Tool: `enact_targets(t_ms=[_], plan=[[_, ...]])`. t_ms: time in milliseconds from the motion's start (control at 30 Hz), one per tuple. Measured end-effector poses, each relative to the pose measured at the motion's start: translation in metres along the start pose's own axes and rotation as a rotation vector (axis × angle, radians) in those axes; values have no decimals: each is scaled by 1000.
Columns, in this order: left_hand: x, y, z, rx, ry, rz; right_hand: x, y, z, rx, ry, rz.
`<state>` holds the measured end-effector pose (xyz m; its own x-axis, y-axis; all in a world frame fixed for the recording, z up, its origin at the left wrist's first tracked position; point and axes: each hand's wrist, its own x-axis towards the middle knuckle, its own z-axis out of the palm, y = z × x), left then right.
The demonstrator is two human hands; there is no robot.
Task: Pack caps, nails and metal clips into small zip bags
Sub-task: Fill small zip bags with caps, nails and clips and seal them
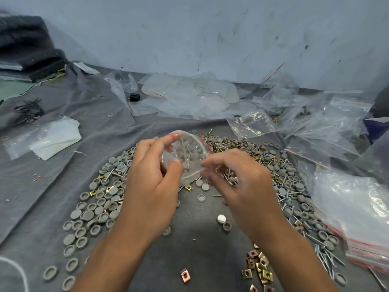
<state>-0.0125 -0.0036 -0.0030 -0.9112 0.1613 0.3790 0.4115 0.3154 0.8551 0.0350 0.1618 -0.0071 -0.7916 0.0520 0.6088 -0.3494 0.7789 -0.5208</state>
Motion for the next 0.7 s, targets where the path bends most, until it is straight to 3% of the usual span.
enact_targets(t_ms=[200, 367, 533, 700], plan=[[-4, 5, 0, -16, 32, 170, 2, -2, -22, 335, 125, 134], [0, -1, 2, 22, 51, 214, -8, 3, -28, 508, 163, 265], [2, -1, 4, -331, 53, 125, -9, 11, -30, 670, 233, 426], [2, 1, 8, -437, 102, 159, -9, 15, -33, 660, 175, 454]])
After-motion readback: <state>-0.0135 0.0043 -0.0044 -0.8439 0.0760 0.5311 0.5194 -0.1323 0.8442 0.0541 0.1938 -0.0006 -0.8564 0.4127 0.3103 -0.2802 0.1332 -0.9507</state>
